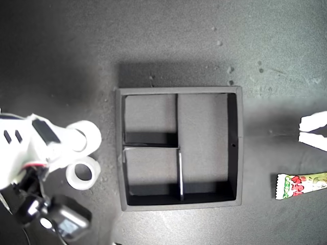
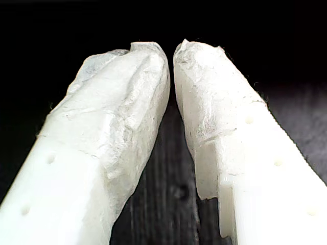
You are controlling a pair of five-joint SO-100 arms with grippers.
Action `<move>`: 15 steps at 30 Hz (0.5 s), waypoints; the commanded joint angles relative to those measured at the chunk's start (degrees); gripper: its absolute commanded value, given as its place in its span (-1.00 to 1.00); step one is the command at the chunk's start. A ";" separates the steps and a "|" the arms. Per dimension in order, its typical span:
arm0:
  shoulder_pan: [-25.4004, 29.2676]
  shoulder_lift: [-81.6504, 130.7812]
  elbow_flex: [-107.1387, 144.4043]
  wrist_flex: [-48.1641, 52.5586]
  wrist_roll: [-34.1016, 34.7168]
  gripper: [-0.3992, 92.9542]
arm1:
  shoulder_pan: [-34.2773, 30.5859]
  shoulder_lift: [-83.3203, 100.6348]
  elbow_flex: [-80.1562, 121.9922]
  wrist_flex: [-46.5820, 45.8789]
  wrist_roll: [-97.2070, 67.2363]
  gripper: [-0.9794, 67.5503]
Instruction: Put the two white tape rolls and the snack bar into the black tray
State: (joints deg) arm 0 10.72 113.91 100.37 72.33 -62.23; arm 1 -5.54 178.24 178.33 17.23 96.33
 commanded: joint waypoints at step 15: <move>9.67 -70.58 -97.38 32.78 -0.88 -0.95 | -7.47 -0.53 -32.70 34.45 -44.91 -0.72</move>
State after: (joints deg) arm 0 18.98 55.81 29.09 98.70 -62.40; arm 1 -11.60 177.89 154.25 45.62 55.37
